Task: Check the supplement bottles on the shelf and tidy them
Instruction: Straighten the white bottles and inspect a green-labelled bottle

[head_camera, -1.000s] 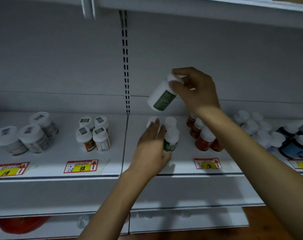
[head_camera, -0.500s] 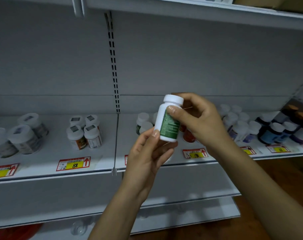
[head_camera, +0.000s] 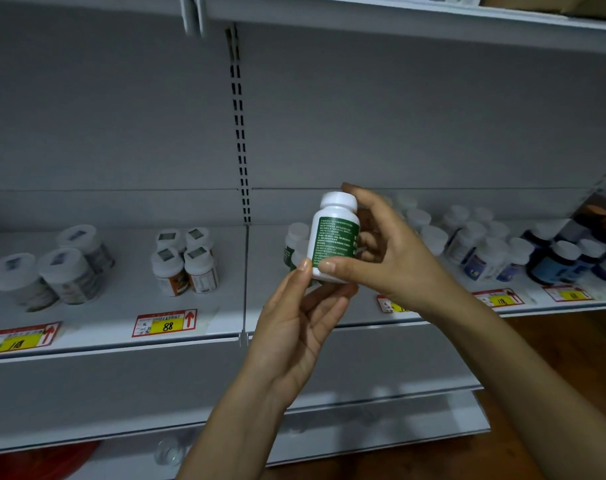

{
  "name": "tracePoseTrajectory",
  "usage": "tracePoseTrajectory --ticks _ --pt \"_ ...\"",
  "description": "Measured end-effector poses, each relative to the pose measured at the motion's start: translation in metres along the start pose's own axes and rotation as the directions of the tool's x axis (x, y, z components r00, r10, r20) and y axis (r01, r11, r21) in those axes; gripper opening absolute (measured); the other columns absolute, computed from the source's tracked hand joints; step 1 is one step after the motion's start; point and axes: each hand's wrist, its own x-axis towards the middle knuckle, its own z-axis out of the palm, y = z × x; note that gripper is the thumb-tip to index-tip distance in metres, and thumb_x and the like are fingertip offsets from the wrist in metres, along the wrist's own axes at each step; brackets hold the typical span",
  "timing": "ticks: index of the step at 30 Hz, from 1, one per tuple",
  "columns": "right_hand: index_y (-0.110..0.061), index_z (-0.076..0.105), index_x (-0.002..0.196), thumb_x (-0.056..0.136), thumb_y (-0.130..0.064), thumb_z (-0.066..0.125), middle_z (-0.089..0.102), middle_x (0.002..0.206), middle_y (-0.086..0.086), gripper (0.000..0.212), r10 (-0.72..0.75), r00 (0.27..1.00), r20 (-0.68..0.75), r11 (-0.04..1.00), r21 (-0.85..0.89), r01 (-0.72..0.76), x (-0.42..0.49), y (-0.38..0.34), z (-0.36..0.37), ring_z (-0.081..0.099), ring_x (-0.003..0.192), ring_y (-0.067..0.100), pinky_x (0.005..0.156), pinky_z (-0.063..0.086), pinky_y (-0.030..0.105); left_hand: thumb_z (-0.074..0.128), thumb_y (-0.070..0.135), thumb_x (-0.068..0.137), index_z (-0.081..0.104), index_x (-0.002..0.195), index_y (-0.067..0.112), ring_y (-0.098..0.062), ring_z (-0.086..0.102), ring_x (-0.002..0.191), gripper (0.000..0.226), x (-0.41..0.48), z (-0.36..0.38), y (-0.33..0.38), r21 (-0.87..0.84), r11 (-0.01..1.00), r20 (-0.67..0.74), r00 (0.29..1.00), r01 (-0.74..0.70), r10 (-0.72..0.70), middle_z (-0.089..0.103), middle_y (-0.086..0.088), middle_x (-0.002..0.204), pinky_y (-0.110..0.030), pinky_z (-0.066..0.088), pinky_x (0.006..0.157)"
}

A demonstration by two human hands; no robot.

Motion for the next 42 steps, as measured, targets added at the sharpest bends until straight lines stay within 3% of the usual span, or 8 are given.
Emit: tracePoseTrajectory --ticks 6,13,17,22,30,34,39,42 --pt "-0.037 0.021 0.148 0.066 -0.030 0.086 0.049 0.137 -0.005 0.105 0.021 0.995 0.099 1.000 0.019 -0.023 -0.006 -0.001 0.000 0.062 0.113 0.011 0.093 0.054 0.033 0.060 0.024 0.081 0.060 0.117 0.001 -0.021 0.071 0.096 0.043 -0.002 -0.004 0.001 -0.034 0.999 0.010 1.000 0.001 -0.001 0.069 -0.022 0.111 -0.023 0.058 0.072" --pt "-0.016 0.051 0.128 0.098 -0.014 0.048 0.065 0.083 -0.002 0.030 0.088 0.996 -0.030 0.969 0.233 -0.078 -0.011 -0.017 -0.003 0.061 0.062 -0.005 0.050 0.040 0.005 0.062 0.021 0.074 0.064 0.101 0.011 -0.025 0.073 0.088 0.028 -0.008 -0.007 -0.002 0.073 0.996 0.001 0.998 -0.059 0.059 0.071 -0.020 0.104 -0.024 0.059 0.071" --pt "-0.013 0.050 0.132 0.098 -0.011 0.048 0.066 0.079 -0.005 0.034 0.066 0.998 -0.008 0.967 0.246 -0.062 -0.013 -0.017 -0.003 0.060 0.060 -0.005 0.052 0.041 0.005 0.061 0.017 0.076 0.063 0.107 0.009 -0.026 0.072 0.092 0.033 -0.010 -0.007 -0.004 0.064 0.996 0.025 0.998 -0.055 0.054 0.071 -0.019 0.108 -0.024 0.059 0.073" --pt "-0.024 0.044 0.140 0.083 -0.016 0.064 0.067 0.115 0.003 0.060 0.037 0.998 0.052 0.984 0.171 -0.046 -0.015 -0.013 -0.005 0.066 0.100 0.010 0.086 0.054 0.026 0.059 0.010 0.078 0.059 0.120 0.000 -0.032 0.069 0.099 0.043 -0.011 -0.005 -0.007 -0.029 0.999 0.024 1.000 -0.017 0.017 0.066 -0.023 0.116 -0.024 0.058 0.075" --pt "-0.041 0.037 0.137 0.066 -0.026 0.087 0.059 0.123 0.003 0.088 0.040 0.996 0.083 0.995 0.093 -0.047 -0.020 -0.015 -0.007 0.068 0.103 0.016 0.086 0.056 0.031 0.058 0.036 0.080 0.063 0.118 0.005 -0.027 0.073 0.085 0.049 -0.013 -0.001 -0.005 -0.029 0.993 0.044 0.993 0.113 -0.112 0.069 -0.024 0.108 -0.025 0.060 0.064" --pt "-0.040 0.041 0.131 0.059 -0.028 0.083 0.063 0.104 -0.020 0.084 0.042 0.998 0.040 0.991 0.122 -0.046 -0.023 -0.019 -0.005 0.068 0.092 0.007 0.076 0.056 0.024 0.047 0.044 0.091 0.060 0.122 0.014 -0.022 0.074 0.083 0.045 -0.014 -0.001 -0.011 0.109 0.983 0.052 0.987 0.148 -0.154 0.072 -0.018 0.103 -0.024 0.058 0.064" --pt "-0.035 0.052 0.119 0.062 -0.039 0.088 0.061 0.104 -0.009 0.068 0.036 0.997 -0.074 0.998 0.052 -0.032 -0.022 -0.019 -0.002 0.068 0.081 0.013 0.070 0.059 0.029 0.042 0.044 0.096 0.063 0.115 0.011 -0.020 0.074 0.079 0.043 -0.011 0.000 -0.014 0.137 0.975 0.070 0.980 0.176 -0.187 0.073 -0.017 0.100 -0.024 0.058 0.064" --pt "-0.025 0.057 0.115 0.067 -0.033 0.079 0.060 0.101 -0.010 0.053 0.036 0.985 -0.167 0.996 0.083 -0.022 -0.019 -0.021 -0.004 0.065 0.068 0.003 0.061 0.052 0.018 0.041 0.046 0.095 0.063 0.112 0.010 -0.020 0.074 0.080 0.045 -0.009 -0.001 -0.013 0.147 0.970 0.090 0.974 0.192 -0.207 0.074 -0.016 0.099 -0.024 0.058 0.063"
